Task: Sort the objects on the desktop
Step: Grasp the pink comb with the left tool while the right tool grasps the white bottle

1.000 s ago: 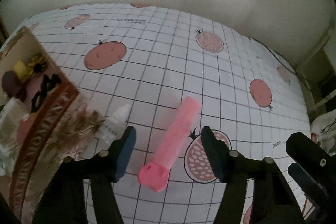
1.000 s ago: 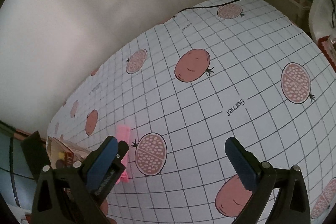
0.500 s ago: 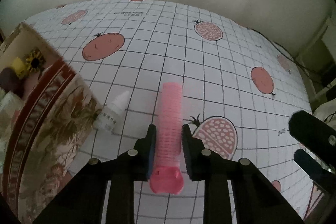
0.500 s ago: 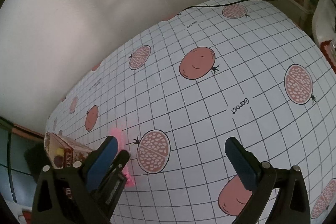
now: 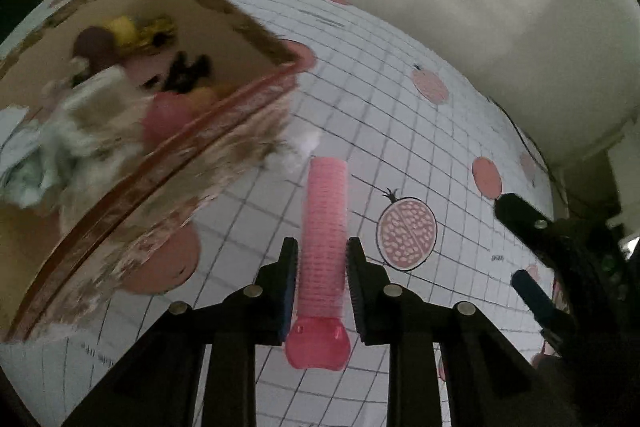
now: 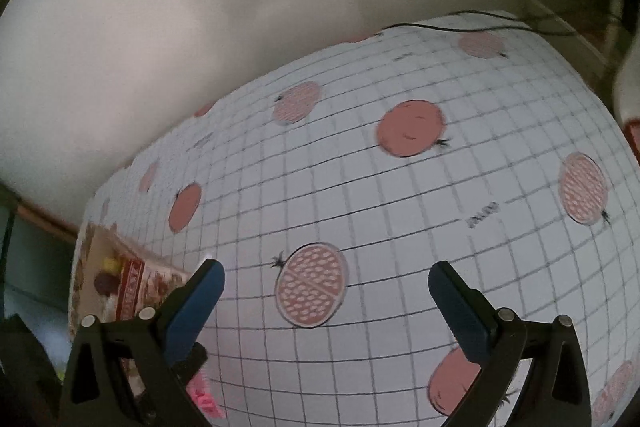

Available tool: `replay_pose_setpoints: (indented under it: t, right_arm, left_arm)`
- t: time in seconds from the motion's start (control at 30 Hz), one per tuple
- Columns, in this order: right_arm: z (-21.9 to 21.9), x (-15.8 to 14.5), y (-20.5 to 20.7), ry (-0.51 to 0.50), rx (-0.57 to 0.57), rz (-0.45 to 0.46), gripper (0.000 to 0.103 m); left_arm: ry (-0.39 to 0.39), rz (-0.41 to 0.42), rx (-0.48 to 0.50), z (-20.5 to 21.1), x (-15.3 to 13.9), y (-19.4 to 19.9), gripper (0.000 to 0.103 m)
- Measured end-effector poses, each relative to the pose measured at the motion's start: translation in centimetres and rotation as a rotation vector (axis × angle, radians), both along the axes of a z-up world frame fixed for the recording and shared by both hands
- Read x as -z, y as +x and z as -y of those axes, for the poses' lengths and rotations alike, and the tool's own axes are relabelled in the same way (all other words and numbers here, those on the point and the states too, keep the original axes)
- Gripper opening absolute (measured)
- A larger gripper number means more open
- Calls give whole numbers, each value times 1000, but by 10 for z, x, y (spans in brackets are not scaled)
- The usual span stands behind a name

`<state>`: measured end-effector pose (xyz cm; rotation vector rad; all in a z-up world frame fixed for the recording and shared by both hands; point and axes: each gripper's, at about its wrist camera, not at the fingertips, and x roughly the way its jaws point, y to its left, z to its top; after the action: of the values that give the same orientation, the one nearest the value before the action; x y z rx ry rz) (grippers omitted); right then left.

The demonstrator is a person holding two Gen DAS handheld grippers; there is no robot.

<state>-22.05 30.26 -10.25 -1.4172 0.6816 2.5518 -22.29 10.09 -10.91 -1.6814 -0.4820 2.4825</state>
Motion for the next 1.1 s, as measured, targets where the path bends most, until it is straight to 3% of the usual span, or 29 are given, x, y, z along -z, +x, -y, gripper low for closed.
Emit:
replay_pose_setpoints:
  t: [0.1, 0.23, 0.47, 0.53, 0.7, 0.93, 1.1]
  right_arm:
    - [11, 0, -1, 22, -30, -13, 103]
    - [23, -3, -3, 83, -79, -44, 103]
    - [36, -11, 0, 186, -135, -92, 103]
    - [41, -13, -2, 214, -193, -113, 103]
    - [72, -5, -14, 355, -479, -135, 101]
    - [84, 15, -32, 362, -689, -150, 95]
    - [99, 27, -43, 294, -820, -161, 87]
  left_arm:
    - [85, 10, -123, 14, 2, 5, 25]
    - [127, 19, -222, 25, 6, 12, 25]
    - [170, 125, -319, 38, 28, 13, 25]
    - [176, 136, -337, 41, 29, 14, 25]
    - [194, 129, -366, 44, 28, 15, 25]
    - [217, 163, -407, 44, 37, 14, 25]
    - [236, 158, -433, 41, 35, 15, 25]
